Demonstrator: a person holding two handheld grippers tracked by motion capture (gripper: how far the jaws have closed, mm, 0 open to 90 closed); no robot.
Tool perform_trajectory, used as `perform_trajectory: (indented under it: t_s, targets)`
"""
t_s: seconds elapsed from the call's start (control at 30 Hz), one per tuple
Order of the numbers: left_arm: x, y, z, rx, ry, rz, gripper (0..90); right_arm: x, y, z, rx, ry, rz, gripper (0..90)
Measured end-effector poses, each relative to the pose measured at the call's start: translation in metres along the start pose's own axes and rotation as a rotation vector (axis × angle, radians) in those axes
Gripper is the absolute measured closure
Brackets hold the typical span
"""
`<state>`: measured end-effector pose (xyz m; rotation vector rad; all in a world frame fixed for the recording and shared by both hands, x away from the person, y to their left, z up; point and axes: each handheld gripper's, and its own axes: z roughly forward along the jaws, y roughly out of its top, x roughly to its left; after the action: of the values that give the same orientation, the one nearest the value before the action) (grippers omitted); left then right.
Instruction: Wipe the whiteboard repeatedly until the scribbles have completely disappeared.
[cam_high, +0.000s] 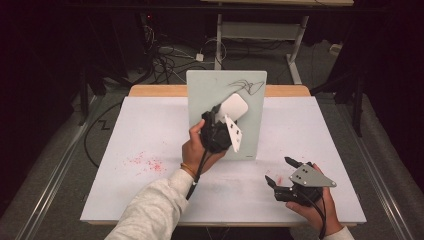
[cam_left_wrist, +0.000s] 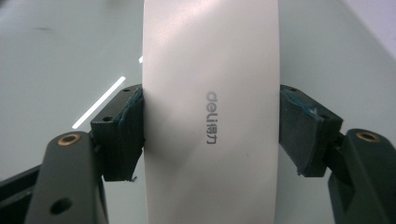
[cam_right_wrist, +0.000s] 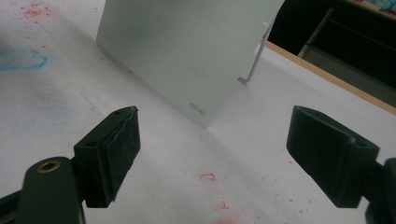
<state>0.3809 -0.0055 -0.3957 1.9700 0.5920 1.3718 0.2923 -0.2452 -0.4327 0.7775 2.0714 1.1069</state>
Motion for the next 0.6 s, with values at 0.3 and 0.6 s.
perform_trajectory:
  t_s: [0.3, 0.6]
  targets:
    - [0.02, 0.01, 0.0, -0.007, -0.005, -0.031, 29.1, 0.0, -0.001, 0.001, 0.003, -0.001, 0.001, 18.3]
    - [0.08, -0.002, -0.009, -0.016, 0.072, -0.182, 29.1, -0.002, -0.001, 0.0, 0.002, -0.004, 0.001, 18.3]
